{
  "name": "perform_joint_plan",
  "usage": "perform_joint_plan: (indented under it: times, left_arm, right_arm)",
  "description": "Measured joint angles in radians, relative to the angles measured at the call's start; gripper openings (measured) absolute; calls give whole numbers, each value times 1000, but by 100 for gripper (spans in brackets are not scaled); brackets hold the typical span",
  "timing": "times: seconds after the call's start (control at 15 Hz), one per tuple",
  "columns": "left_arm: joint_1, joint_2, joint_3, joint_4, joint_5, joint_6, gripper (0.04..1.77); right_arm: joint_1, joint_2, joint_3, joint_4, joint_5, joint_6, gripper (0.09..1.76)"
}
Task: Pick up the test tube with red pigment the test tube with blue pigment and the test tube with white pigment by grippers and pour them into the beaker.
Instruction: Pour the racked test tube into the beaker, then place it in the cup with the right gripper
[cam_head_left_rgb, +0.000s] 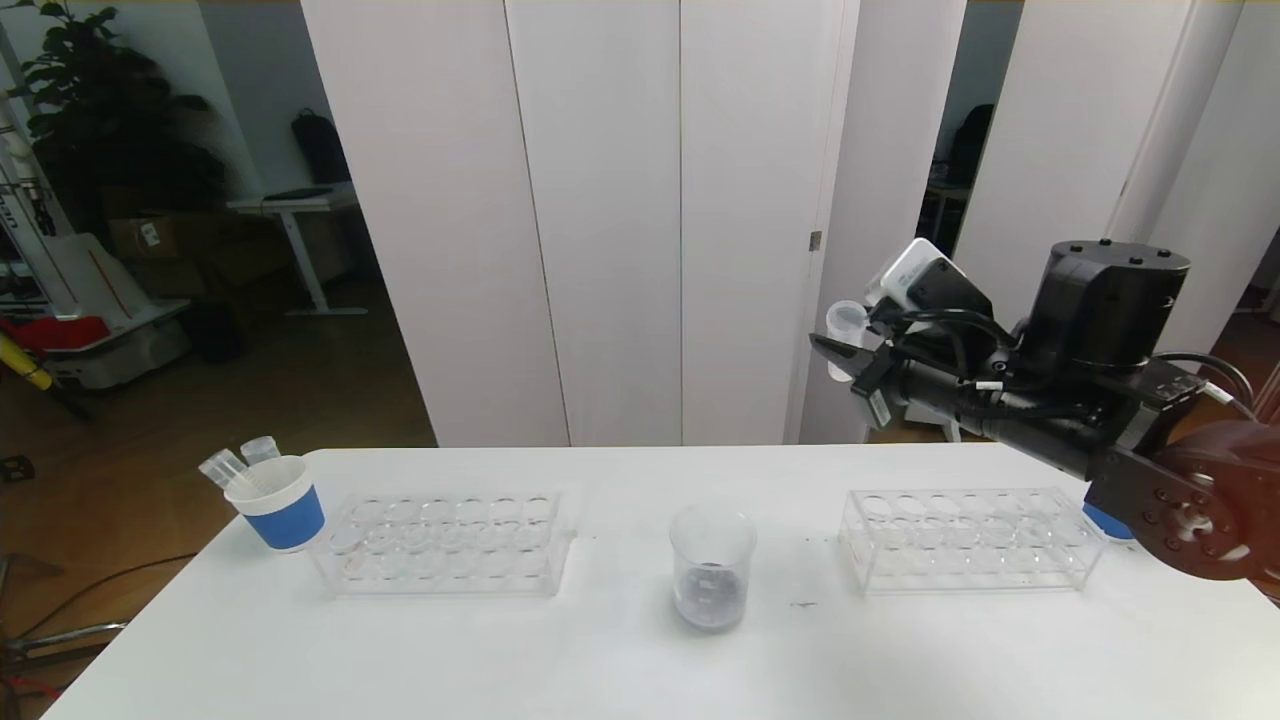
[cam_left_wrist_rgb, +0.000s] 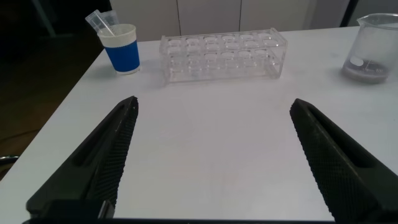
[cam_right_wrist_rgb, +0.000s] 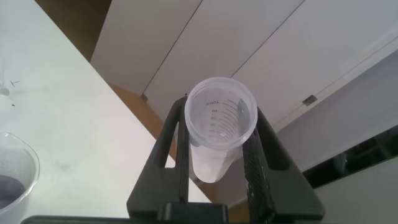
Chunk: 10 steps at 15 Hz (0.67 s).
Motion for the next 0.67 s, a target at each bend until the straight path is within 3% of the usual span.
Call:
perform_joint_plan:
  times: [0.27, 0.67]
  left_arm:
    - [0, 0, 0, 0, 0, 0, 174]
    - [0, 0, 0, 0, 0, 0, 174]
  right_arm:
    - [5, -16, 46, 7, -54, 320, 57]
    - [-13, -63, 148, 10, -57, 580, 57]
